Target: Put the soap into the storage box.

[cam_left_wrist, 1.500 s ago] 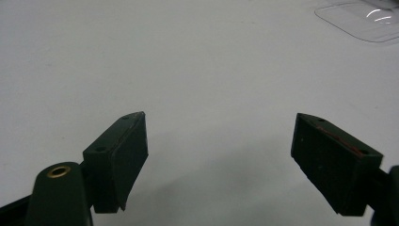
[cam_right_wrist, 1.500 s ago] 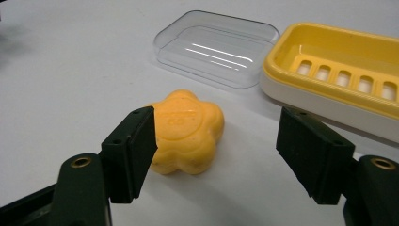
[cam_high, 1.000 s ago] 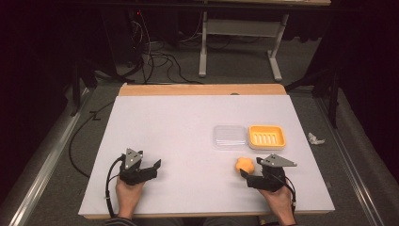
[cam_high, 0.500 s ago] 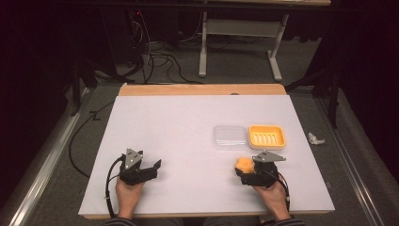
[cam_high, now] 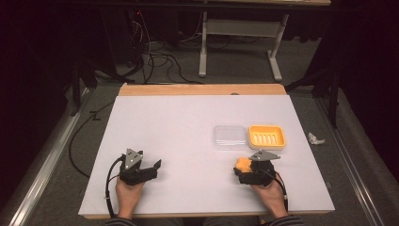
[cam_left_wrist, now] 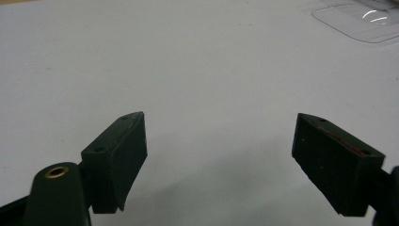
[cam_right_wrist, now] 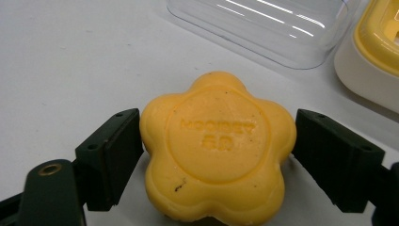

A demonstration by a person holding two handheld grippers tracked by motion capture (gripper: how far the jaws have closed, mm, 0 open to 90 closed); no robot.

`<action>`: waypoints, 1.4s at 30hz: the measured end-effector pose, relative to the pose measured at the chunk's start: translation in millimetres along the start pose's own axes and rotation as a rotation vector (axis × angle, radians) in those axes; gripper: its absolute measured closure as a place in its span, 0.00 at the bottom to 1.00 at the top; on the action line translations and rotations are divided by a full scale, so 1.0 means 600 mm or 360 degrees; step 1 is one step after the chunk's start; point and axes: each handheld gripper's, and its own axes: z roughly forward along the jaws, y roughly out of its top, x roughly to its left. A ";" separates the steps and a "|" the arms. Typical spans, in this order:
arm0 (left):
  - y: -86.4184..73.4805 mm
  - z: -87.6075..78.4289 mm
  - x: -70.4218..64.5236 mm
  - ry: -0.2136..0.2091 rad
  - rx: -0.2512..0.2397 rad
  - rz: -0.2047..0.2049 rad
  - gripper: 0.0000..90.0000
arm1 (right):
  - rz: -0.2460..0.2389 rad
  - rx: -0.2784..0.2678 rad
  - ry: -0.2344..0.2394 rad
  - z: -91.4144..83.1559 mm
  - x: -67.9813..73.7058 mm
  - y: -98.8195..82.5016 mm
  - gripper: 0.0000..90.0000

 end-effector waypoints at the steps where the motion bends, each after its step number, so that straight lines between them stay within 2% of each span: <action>1: 0.000 0.000 0.000 0.0000 0.0000 0.0000 0.21 | 0.0000 0.0000 0.0000 0.000 0.000 0.000 0.20; 11: 0.000 0.000 0.000 0.0001 -0.0002 -0.0001 0.21 | -0.0036 0.0019 -0.0007 0.006 0.003 0.000 0.28; 42: 0.000 0.000 0.000 0.0007 0.0002 -0.0003 0.21 | -0.0068 0.0017 0.0014 0.000 0.001 0.001 0.29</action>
